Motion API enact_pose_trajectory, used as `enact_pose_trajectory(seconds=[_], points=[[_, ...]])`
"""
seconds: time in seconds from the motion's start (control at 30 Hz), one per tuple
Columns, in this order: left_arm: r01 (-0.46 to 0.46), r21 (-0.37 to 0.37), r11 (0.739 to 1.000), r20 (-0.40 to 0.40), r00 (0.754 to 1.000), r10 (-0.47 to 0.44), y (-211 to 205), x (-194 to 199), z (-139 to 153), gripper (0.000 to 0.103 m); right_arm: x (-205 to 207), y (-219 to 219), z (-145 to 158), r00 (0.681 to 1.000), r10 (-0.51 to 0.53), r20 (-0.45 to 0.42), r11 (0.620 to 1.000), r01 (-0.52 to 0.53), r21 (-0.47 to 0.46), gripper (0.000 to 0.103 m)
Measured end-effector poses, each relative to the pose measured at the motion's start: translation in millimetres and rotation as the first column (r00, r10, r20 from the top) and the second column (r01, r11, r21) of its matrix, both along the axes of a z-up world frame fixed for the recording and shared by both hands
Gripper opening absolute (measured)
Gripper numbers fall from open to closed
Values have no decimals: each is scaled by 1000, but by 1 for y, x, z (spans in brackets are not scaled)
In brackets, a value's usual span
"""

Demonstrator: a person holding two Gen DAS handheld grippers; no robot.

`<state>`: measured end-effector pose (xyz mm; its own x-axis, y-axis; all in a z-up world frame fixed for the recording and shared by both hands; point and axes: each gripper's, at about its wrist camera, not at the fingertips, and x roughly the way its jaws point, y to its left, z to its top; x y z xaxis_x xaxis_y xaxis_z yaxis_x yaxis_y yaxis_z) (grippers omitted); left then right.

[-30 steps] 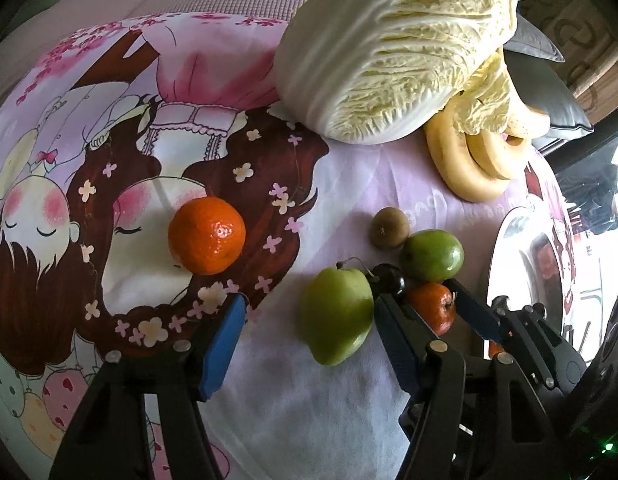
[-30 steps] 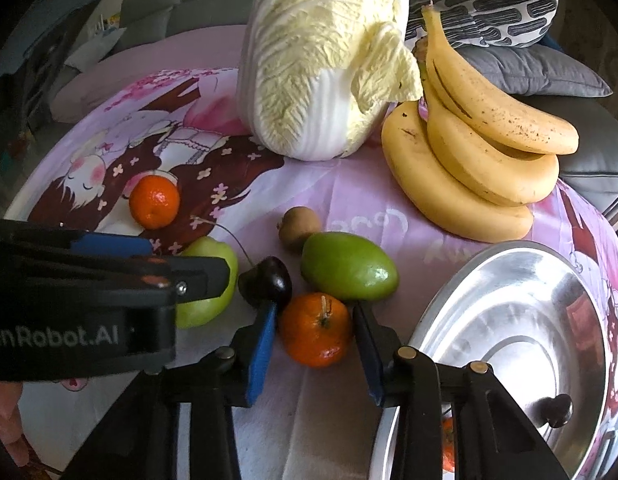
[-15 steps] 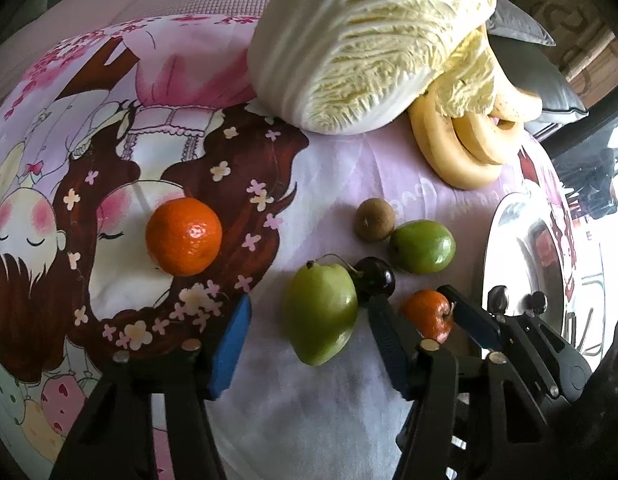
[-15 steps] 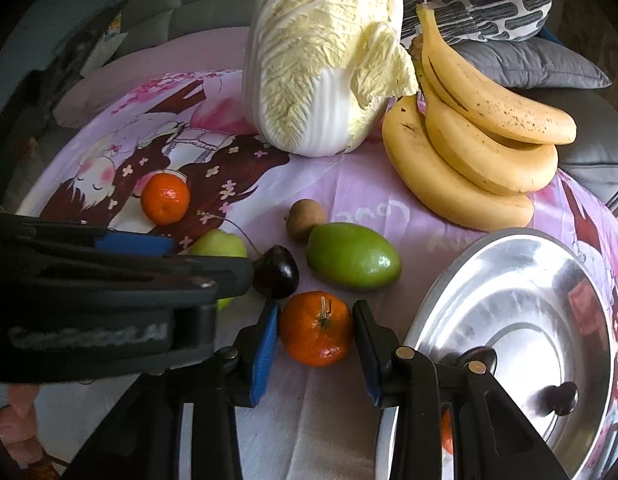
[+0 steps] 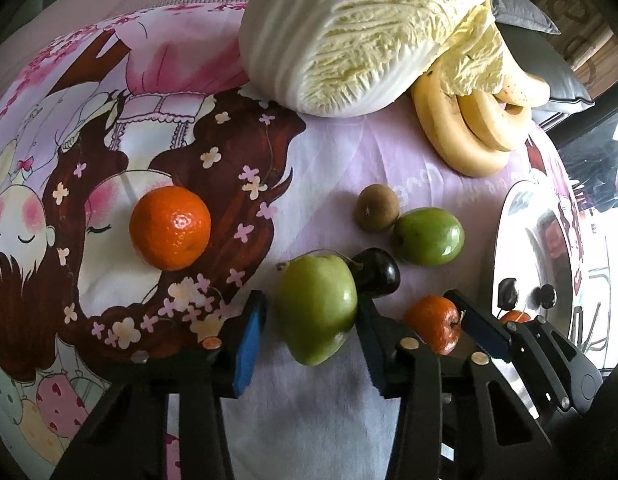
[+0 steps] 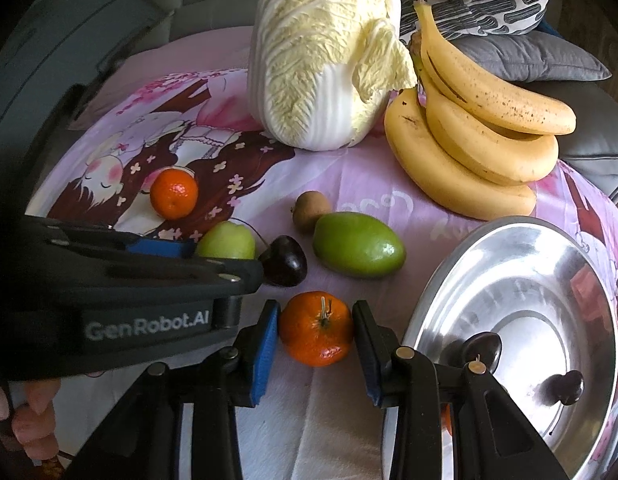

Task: Organize fruits
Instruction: 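Grasp a green pear-like fruit with the left tool while the right tool grasps a tangerine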

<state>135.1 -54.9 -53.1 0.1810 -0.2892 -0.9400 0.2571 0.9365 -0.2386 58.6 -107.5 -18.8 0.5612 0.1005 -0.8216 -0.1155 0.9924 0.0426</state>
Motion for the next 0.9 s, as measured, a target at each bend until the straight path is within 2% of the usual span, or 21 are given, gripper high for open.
enact_pose_trajectory(seconds=[0.53, 0.9], points=[[-46, -35, 998, -1, 999, 46, 18, 10, -3, 40, -2, -1, 0, 1000, 4, -9, 1000, -4, 12, 39], [-67, -57, 996, 52, 996, 70, 36, -2, 21, 40, -9, -4, 6, 1000, 2, 8, 1000, -2, 23, 39]])
